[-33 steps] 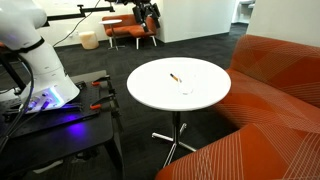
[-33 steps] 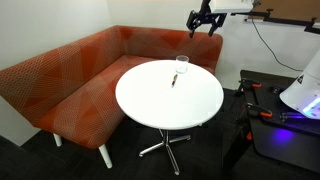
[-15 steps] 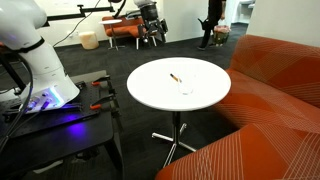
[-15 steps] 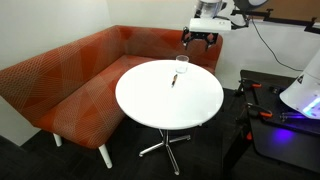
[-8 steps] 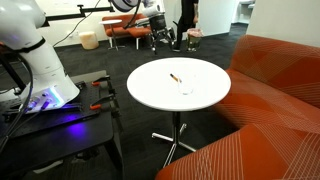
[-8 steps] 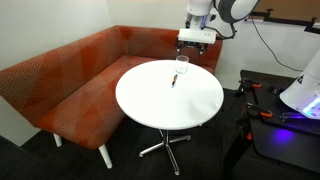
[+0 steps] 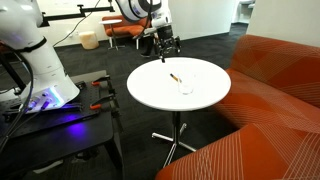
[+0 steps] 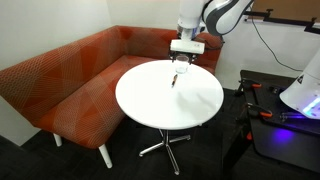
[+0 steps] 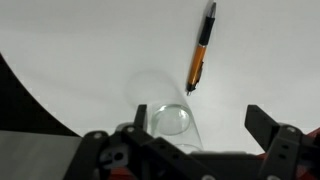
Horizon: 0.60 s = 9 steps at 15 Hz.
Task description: Put the pen inside the glass
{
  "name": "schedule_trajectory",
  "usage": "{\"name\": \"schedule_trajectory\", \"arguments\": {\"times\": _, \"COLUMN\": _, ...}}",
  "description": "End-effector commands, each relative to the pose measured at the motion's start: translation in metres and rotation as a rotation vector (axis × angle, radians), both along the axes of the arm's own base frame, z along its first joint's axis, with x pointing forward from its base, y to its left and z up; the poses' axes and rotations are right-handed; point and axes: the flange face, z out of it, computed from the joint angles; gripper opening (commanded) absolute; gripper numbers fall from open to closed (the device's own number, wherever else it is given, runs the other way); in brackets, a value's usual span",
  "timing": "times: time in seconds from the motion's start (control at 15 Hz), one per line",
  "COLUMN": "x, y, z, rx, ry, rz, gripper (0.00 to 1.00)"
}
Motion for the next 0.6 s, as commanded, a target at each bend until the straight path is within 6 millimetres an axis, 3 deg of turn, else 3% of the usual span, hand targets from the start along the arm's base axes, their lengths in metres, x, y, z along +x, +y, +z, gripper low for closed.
{"name": "schedule_trajectory", "arguments": {"times": 0.0, "x": 0.017, "y": -0.001, "z": -0.021, "rx": 0.005, "ry": -0.014, "rz": 0.015, "gripper": 1.00}}
{"name": "schedule_trajectory", "arguments": {"times": 0.53, "x": 0.028, "y": 0.003, "z": -0.068, "rx": 0.017, "ry": 0.015, "rz": 0.037, "gripper": 1.00}}
